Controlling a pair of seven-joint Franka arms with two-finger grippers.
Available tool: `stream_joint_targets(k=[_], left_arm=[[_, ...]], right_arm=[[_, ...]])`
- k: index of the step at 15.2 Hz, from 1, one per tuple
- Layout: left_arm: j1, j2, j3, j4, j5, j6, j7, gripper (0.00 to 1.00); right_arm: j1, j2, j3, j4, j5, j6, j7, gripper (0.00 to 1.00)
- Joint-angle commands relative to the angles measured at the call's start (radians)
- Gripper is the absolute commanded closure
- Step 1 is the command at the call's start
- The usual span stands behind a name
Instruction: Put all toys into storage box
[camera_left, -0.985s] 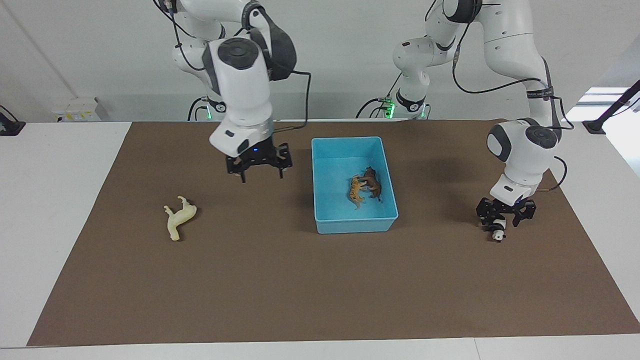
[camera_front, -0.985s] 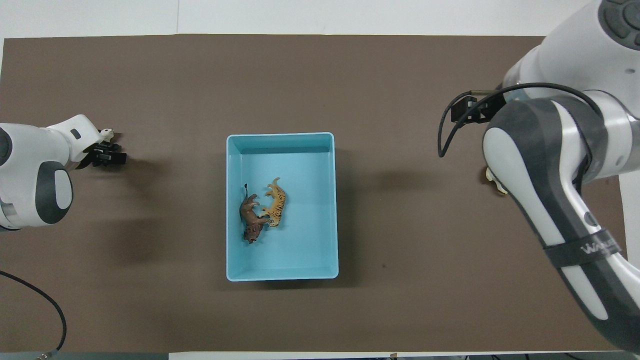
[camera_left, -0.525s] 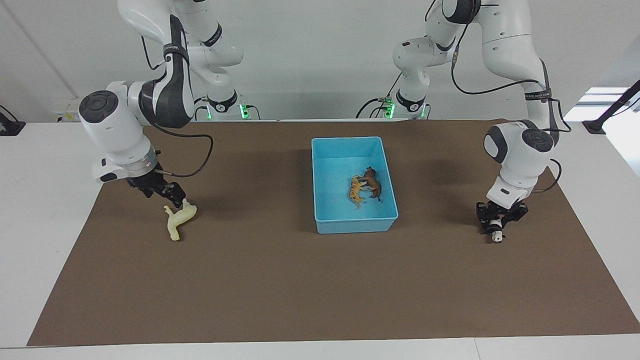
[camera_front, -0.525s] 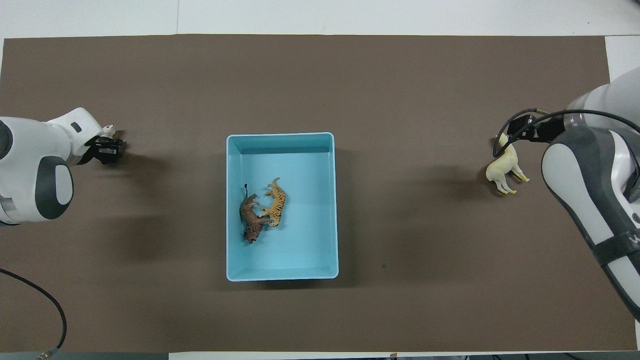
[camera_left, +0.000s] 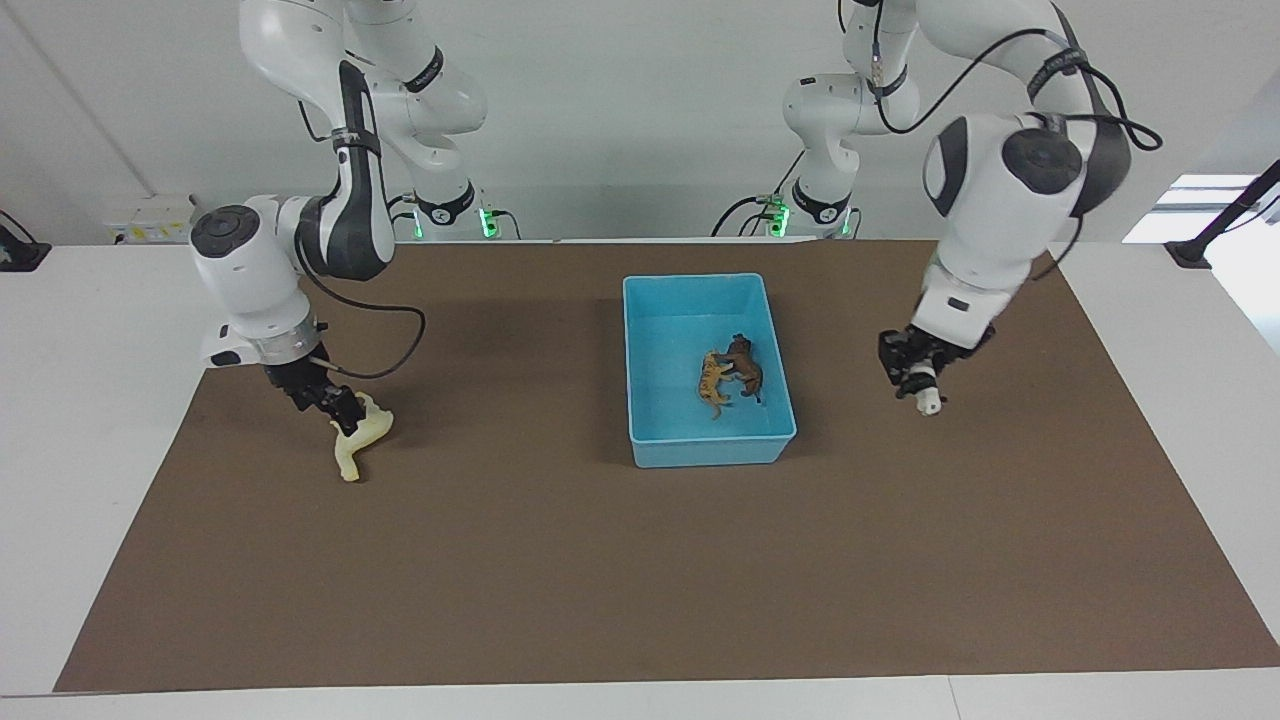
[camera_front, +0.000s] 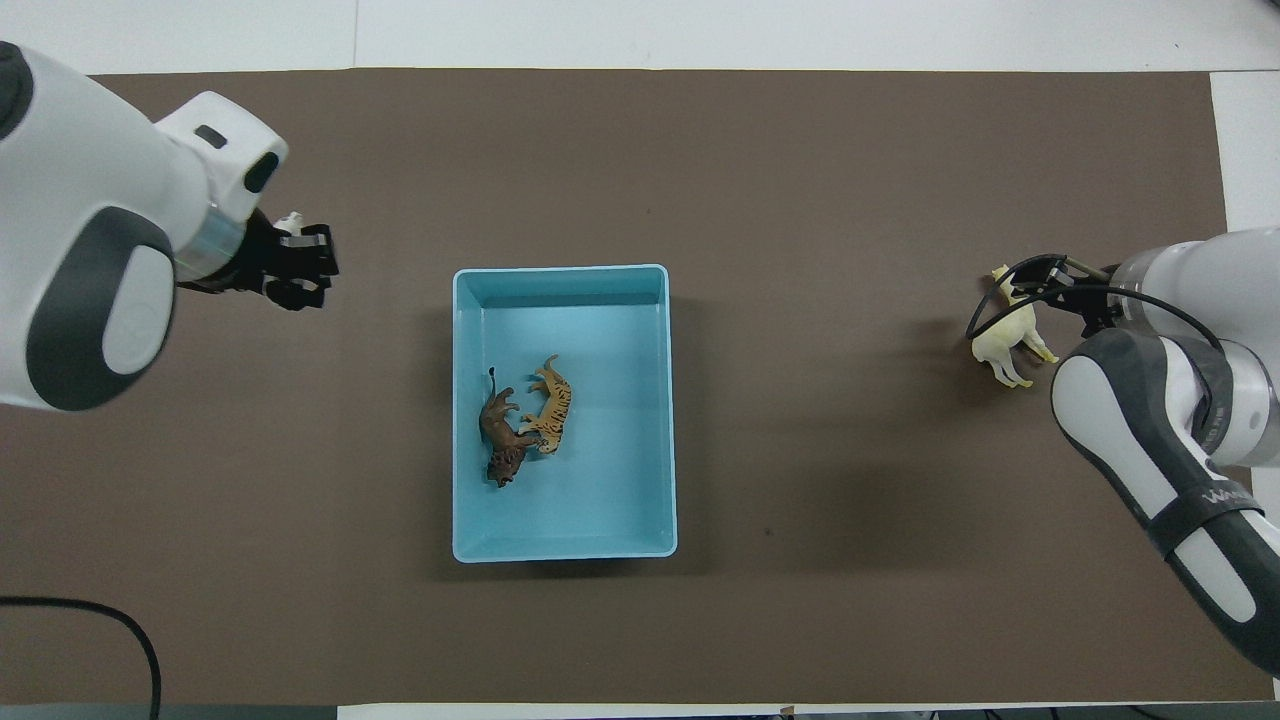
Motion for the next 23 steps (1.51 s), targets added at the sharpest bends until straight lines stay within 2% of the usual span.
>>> stream_joint_targets(k=[1,2,3,4,5,6,7,11,13,14,15,18,20,21,23], left_arm=[[-0.16,-0.057,0.016,-0.131,-0.014,0.081,-0.245,1.0],[-0.2,-0.087,0.016,-0.21,-0.014,0.147,-0.289,1.0],[-0.228,-0.122,0.017,-0.302,-0.014,0.226,-0.303,0.96],[-0.234,-0.142,0.016,-0.362,-0.014,0.292,-0.313,0.85],[-0.234,-0.147,0.016,-0.389,-0.016,0.328,-0.335,0.61],[-0.234,-0.146,0.016,-0.386,-0.016,0.327,-0.359,0.13],[-0.234,-0.144,0.016,-0.38,-0.016,0.325,-0.364,0.0],[-0.224,-0.149,0.017,-0.328,-0.016,0.249,-0.36,0.0],[-0.207,-0.169,0.032,-0.268,-0.016,0.159,-0.343,0.0],[-0.167,-0.172,0.031,-0.237,-0.014,0.122,-0.317,0.0],[-0.135,-0.173,0.031,-0.207,-0.016,0.079,-0.26,0.0],[-0.031,-0.173,0.033,-0.115,-0.019,-0.055,-0.063,0.0],[0.012,-0.173,0.034,-0.055,-0.04,-0.139,0.048,0.0],[0.049,-0.17,0.033,-0.018,-0.054,-0.187,0.096,0.0],[0.107,-0.152,0.033,0.068,-0.092,-0.282,0.209,0.0]], right_arm=[[0.043,0.017,0.004,-0.054,-0.008,0.109,0.098,0.0],[0.041,0.036,0.004,-0.079,-0.01,0.128,0.111,0.0],[0.04,0.058,0.003,-0.089,-0.01,0.178,0.113,0.0],[0.04,0.067,0.002,-0.099,-0.008,0.207,0.123,0.0],[0.04,0.07,0.002,-0.114,-0.008,0.217,0.123,0.0],[0.037,0.076,0.002,-0.117,-0.01,0.22,0.114,0.0],[0.029,0.08,0.004,-0.119,-0.01,0.22,0.111,0.0],[0.026,0.098,0.004,-0.12,0.002,0.234,0.122,0.0],[0.026,0.096,0.004,-0.129,0.004,0.238,0.126,0.41],[0.027,0.095,0.004,-0.131,0.005,0.238,0.128,0.73],[0.029,0.095,0.004,-0.132,0.007,0.238,0.133,1.0],[0.04,0.093,0.006,-0.126,0.007,0.226,0.119,1.0],[0.044,0.081,0.012,-0.103,0.005,0.168,0.117,1.0],[0.046,0.067,0.016,-0.076,0.004,0.11,0.117,1.0],[0.09,0.041,0.029,0.052,0.004,-0.127,0.12,1.0]])
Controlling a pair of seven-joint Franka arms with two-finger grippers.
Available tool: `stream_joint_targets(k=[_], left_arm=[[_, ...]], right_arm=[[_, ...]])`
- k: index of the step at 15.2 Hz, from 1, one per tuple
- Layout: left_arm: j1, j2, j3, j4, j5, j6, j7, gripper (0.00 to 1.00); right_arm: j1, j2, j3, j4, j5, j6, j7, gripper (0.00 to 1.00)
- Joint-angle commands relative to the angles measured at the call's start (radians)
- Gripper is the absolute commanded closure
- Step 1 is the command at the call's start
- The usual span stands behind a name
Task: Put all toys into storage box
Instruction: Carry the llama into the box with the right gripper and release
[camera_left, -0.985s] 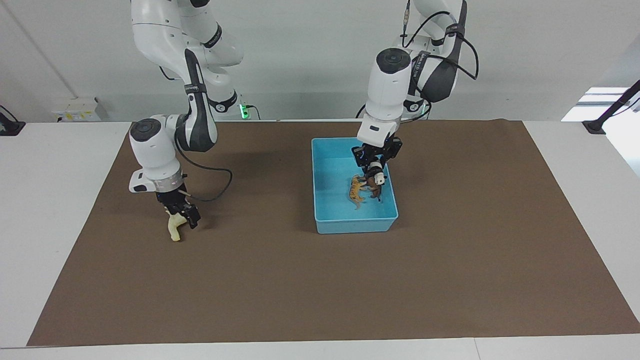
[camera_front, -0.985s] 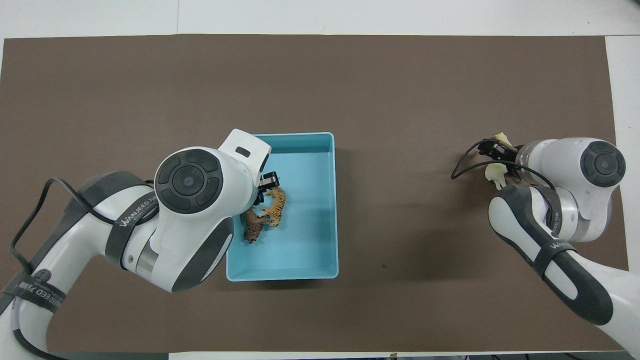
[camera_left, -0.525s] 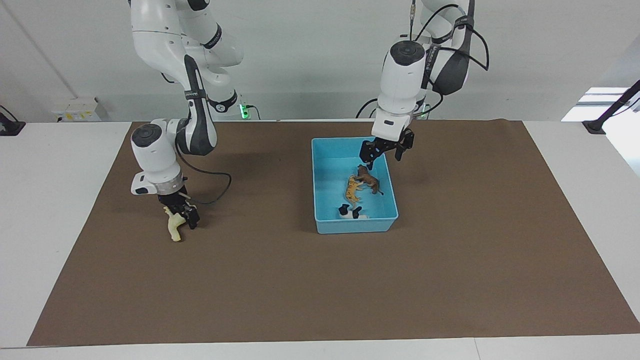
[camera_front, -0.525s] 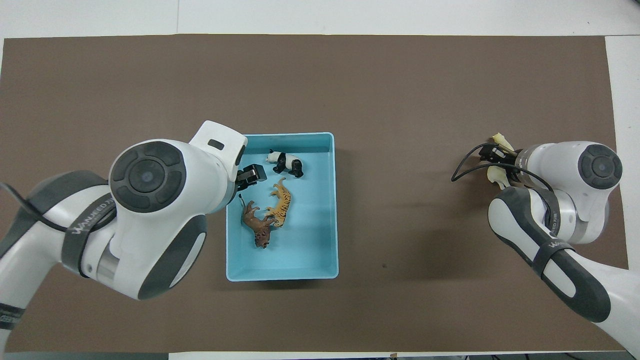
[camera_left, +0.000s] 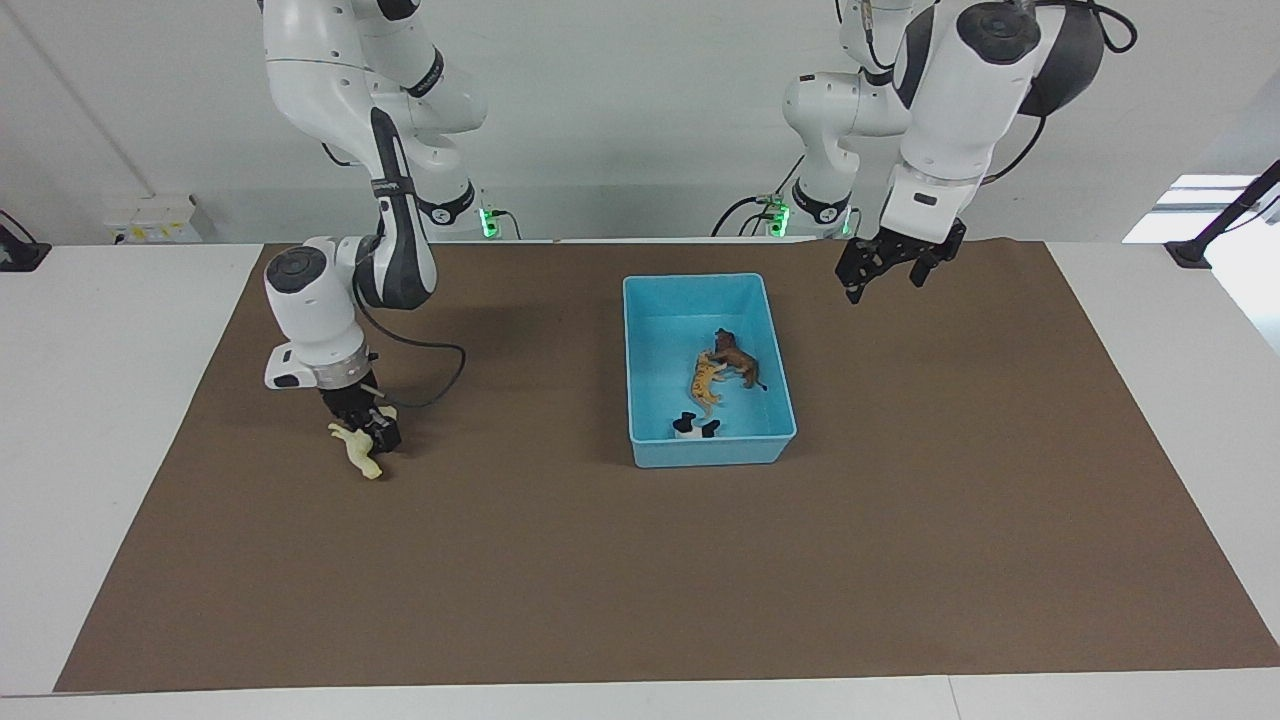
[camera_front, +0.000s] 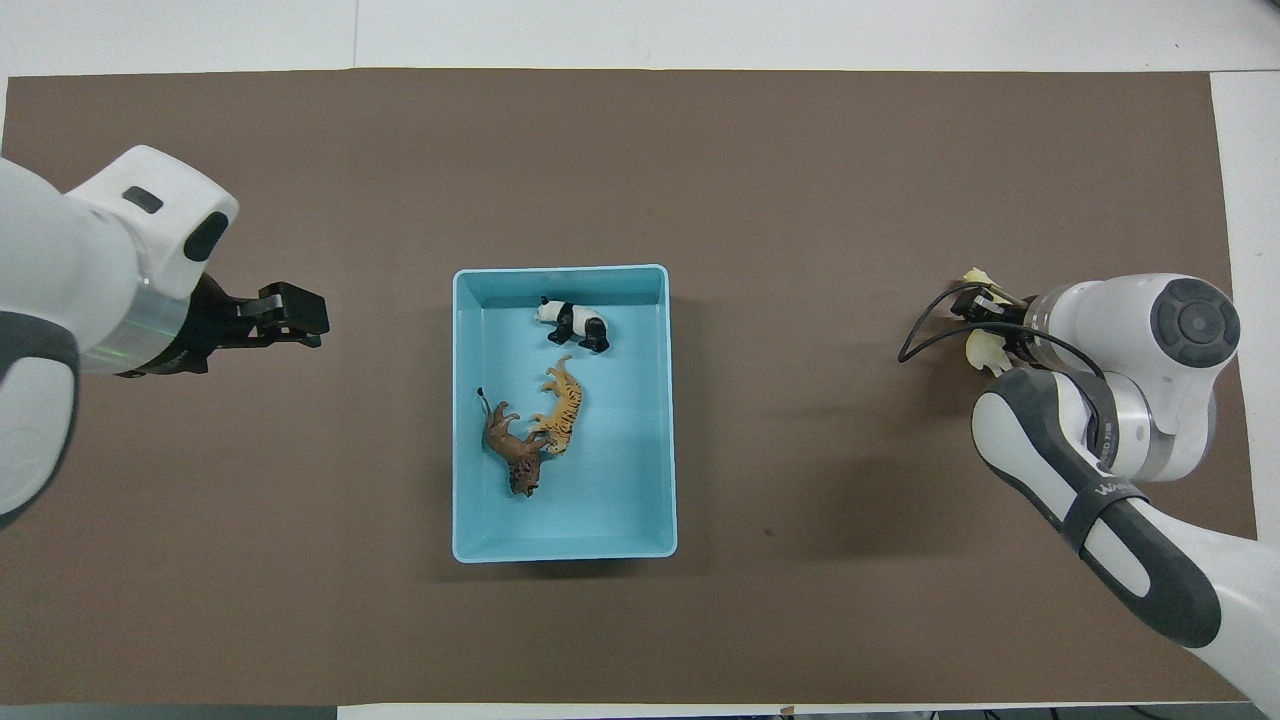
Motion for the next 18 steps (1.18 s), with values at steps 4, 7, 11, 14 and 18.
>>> stream_joint_targets(k=[4,7,11,14,18], left_arm=[[0.097,0.087,-0.015,0.201,-0.023,-0.157,0.18,0.0],[0.14,0.123,-0.033,0.243,-0.026,-0.149,0.2,0.0],[0.146,0.122,-0.049,0.246,-0.022,-0.148,0.234,0.0],[0.148,0.114,-0.044,0.24,-0.025,-0.126,0.238,0.0],[0.146,0.09,-0.047,0.227,-0.029,-0.141,0.235,0.0]], right_arm=[[0.177,-0.02,0.016,0.459,-0.003,-0.628,0.083,1.0],[0.387,0.02,0.016,0.577,-0.012,-0.696,0.226,1.0],[0.564,0.034,0.018,0.58,0.063,-0.557,0.309,1.0],[0.67,0.079,0.018,0.534,0.076,-0.453,0.335,1.0],[0.751,0.176,0.018,0.503,0.065,-0.327,0.409,0.75]])
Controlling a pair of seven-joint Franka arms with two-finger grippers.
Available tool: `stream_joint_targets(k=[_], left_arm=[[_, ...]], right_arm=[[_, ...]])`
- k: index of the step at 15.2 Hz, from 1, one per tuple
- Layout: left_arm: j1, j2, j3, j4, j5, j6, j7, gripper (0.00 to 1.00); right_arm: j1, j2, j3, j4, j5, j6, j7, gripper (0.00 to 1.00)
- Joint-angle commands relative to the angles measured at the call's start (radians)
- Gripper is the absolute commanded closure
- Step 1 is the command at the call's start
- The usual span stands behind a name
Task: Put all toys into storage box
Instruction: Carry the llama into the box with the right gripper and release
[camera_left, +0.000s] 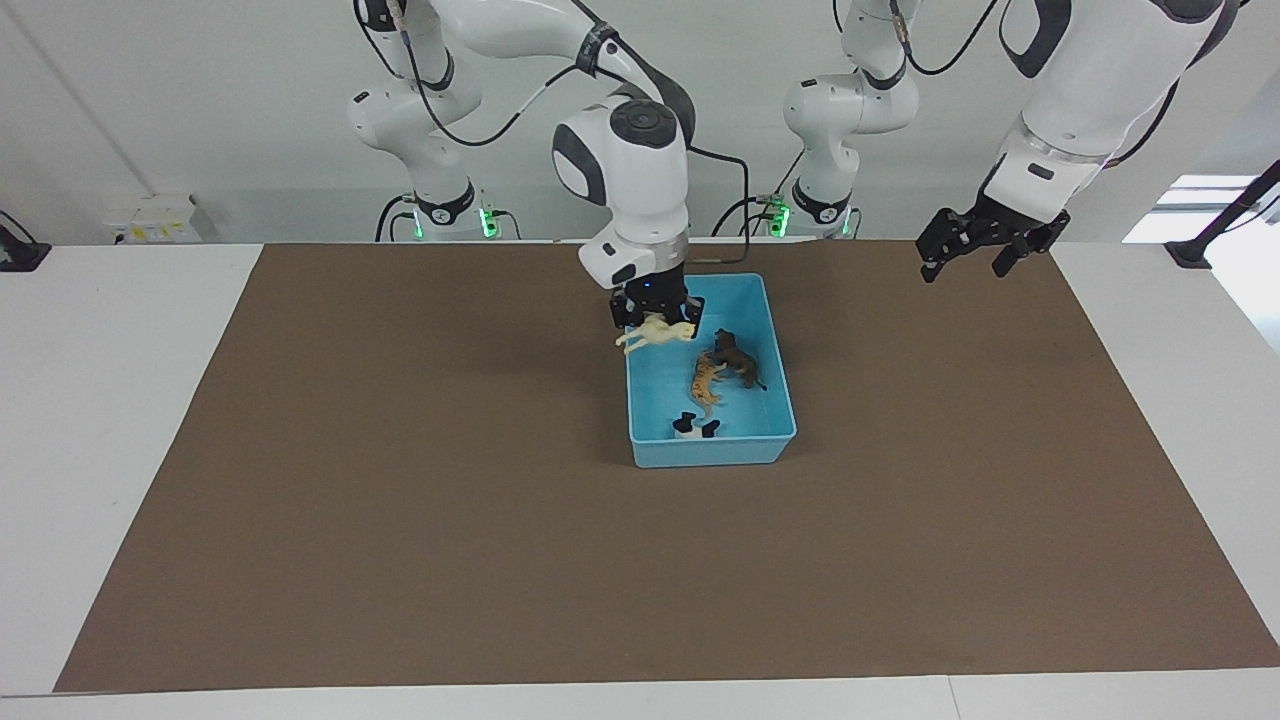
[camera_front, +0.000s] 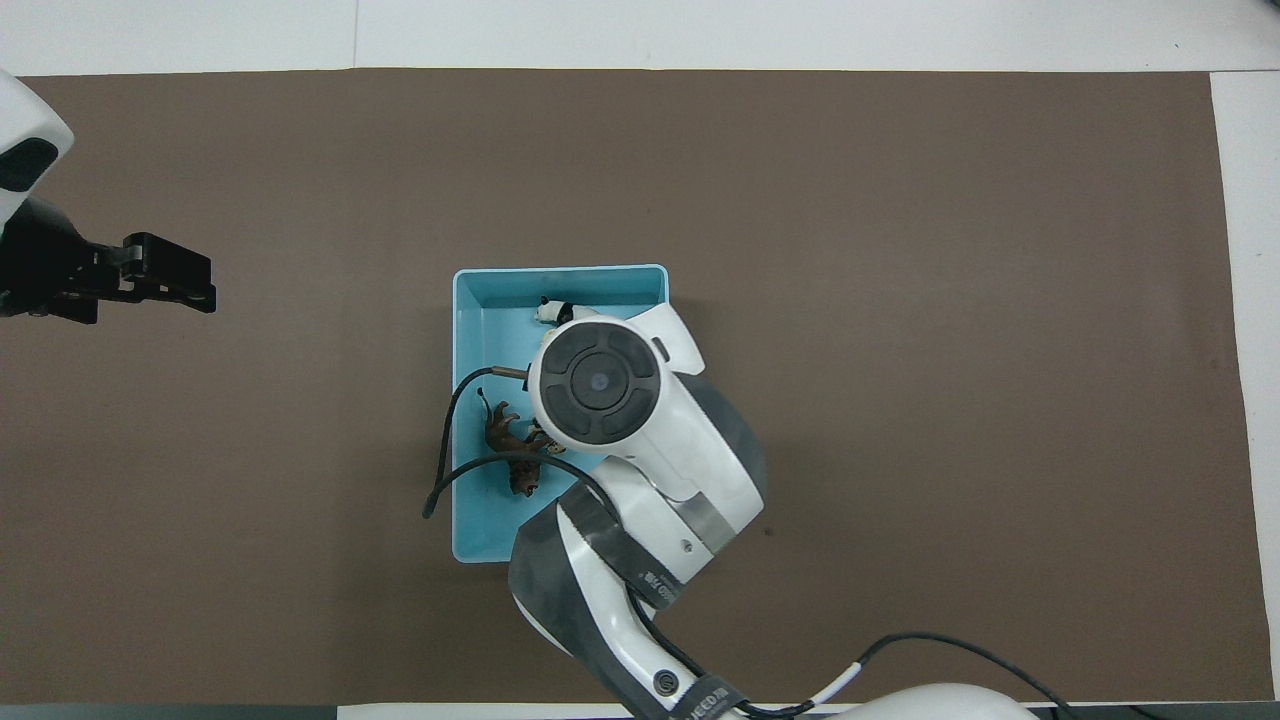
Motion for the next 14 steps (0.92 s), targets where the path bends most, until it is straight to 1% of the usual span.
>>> stream_joint_targets(k=[1,4,6,9,11,12,14], left_arm=[[0.017,-0.028,-0.012,-0.017,-0.017,-0.02,0.015,0.0],[0.011,-0.064,-0.01,-0.074,-0.018,-0.01,0.021,0.0],[0.006,-0.061,-0.01,-0.068,-0.016,0.005,0.022,0.0],[0.004,-0.064,-0.01,-0.077,-0.016,0.02,0.021,0.0],[0.004,-0.068,-0.012,-0.091,-0.018,0.022,0.016,0.0],[0.003,-0.073,-0.013,-0.1,-0.018,0.022,0.013,0.0],[0.004,-0.075,-0.015,-0.1,-0.018,0.036,0.015,0.0]], right_arm=[[0.013,0.021,-0.007,-0.014,0.003,0.031,0.022,0.01],[0.008,0.024,-0.007,0.046,0.014,-0.043,0.042,0.0],[-0.005,0.023,-0.009,0.095,0.017,-0.102,0.046,0.0],[-0.012,0.018,-0.01,0.121,0.017,-0.145,0.048,0.0],[-0.016,-0.014,-0.022,0.121,0.016,-0.187,0.036,0.0],[-0.042,-0.041,-0.033,0.121,0.013,-0.214,0.025,0.0],[-0.108,-0.103,-0.036,0.121,0.006,-0.27,-0.064,0.0]])
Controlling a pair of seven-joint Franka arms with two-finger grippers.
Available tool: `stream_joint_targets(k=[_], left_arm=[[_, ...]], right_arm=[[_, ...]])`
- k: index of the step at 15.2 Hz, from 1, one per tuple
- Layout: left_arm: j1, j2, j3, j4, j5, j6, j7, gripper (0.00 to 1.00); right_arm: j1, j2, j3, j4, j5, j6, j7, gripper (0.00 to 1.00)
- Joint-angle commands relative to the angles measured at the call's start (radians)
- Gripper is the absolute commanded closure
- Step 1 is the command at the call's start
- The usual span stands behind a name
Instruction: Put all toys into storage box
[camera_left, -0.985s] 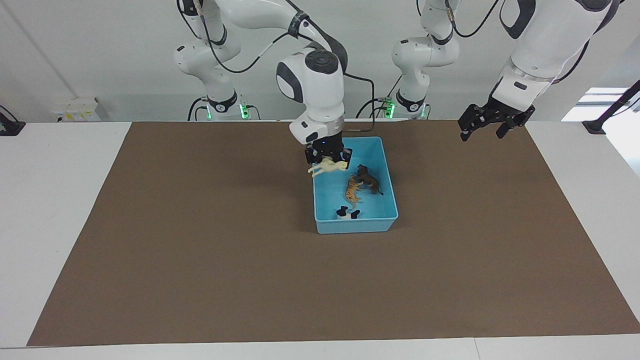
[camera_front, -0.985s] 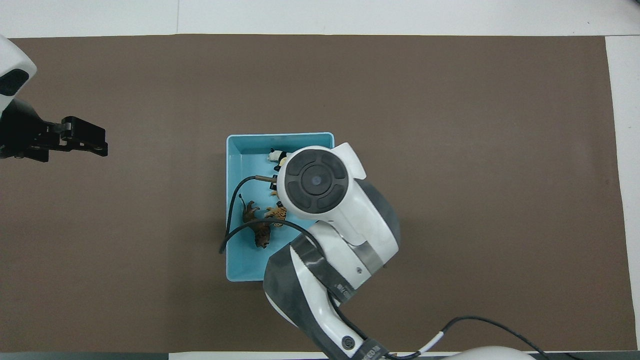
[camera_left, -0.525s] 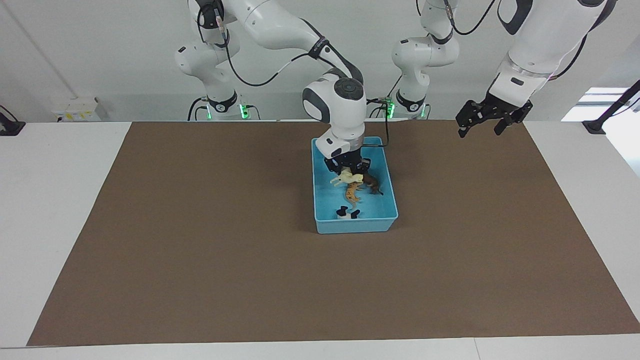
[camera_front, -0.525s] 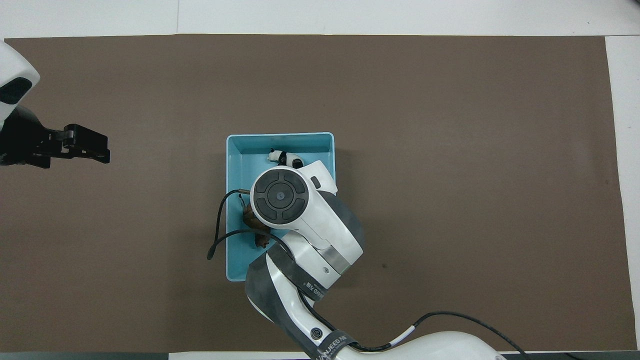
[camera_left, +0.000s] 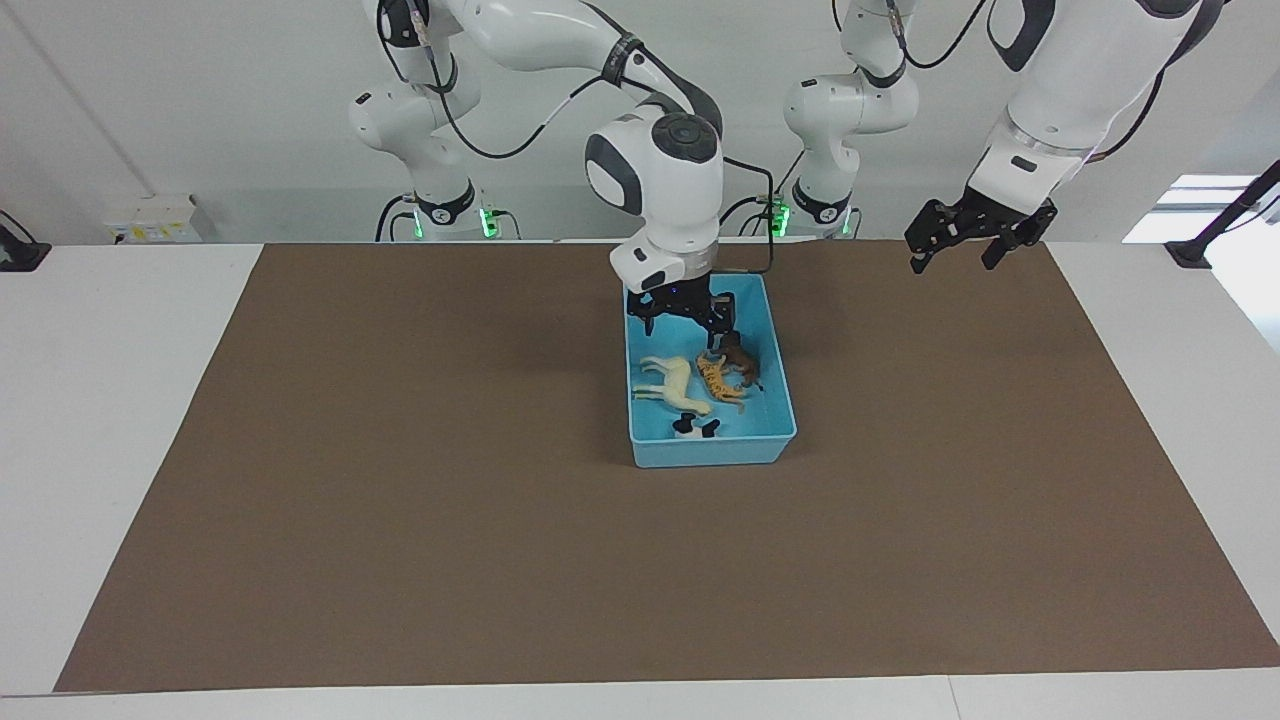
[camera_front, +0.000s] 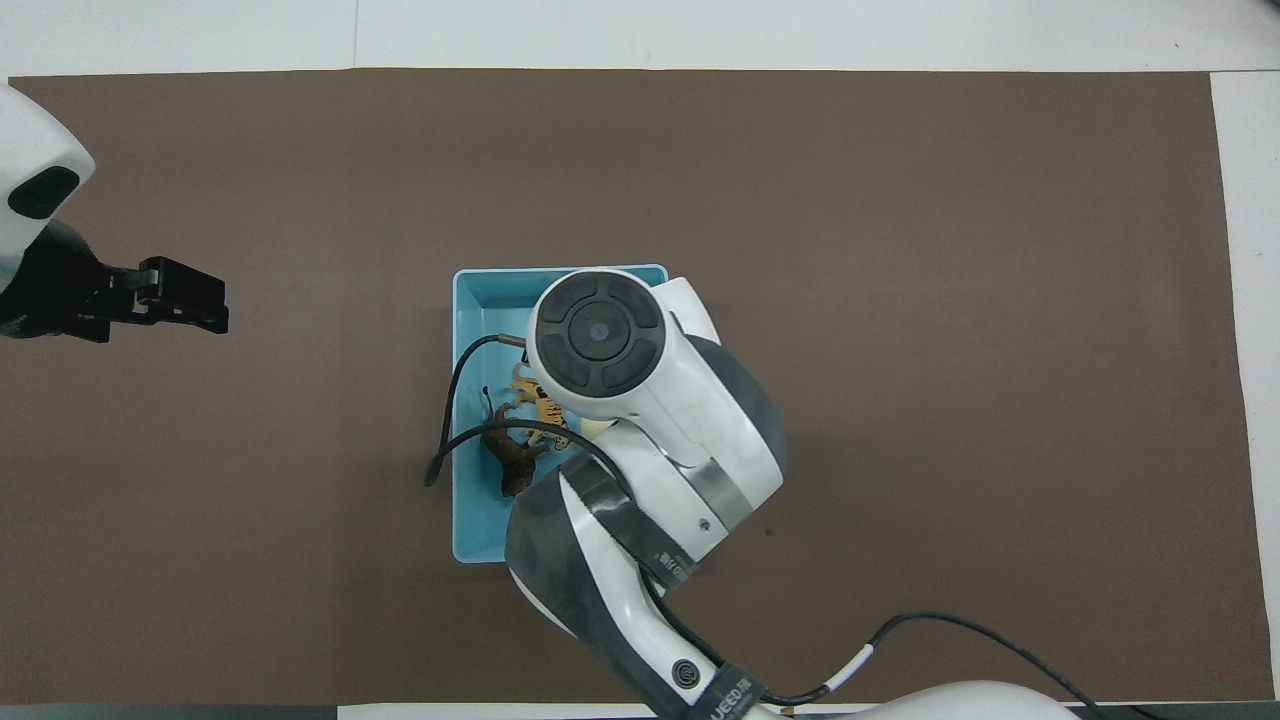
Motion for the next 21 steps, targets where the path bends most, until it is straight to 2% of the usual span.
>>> stream_joint_targets(k=[1,5,8,12,15,18,21], left_arm=[[0.012,-0.037,0.0,-0.046,-0.013,0.031,0.011,0.0],[0.005,-0.039,-0.001,-0.05,-0.013,0.018,0.014,0.0],[0.001,-0.039,-0.003,-0.044,-0.012,0.024,0.017,0.0],[-0.006,-0.042,-0.003,-0.05,-0.013,0.024,0.008,0.0],[0.006,-0.042,0.002,-0.05,-0.013,0.02,0.005,0.0],[0.014,-0.042,0.009,-0.05,-0.013,0.018,0.005,0.0],[0.011,-0.042,0.008,-0.05,-0.013,0.018,0.004,0.0]], right_arm=[[-0.105,-0.092,0.002,-0.008,-0.003,-0.081,-0.147,0.0],[-0.342,-0.181,0.002,-0.011,-0.005,-0.161,-0.584,0.0],[-0.504,-0.241,0.002,-0.023,-0.003,-0.201,-0.77,0.0],[-0.688,-0.295,0.001,-0.025,-0.005,-0.317,-1.119,0.0],[-0.771,-0.317,0.002,-0.017,-0.005,-0.36,-1.164,0.0],[-0.799,-0.337,-0.001,-0.005,-0.011,-0.403,-1.158,0.0],[-0.796,-0.335,0.011,0.005,-0.118,-0.41,-1.091,0.0]])
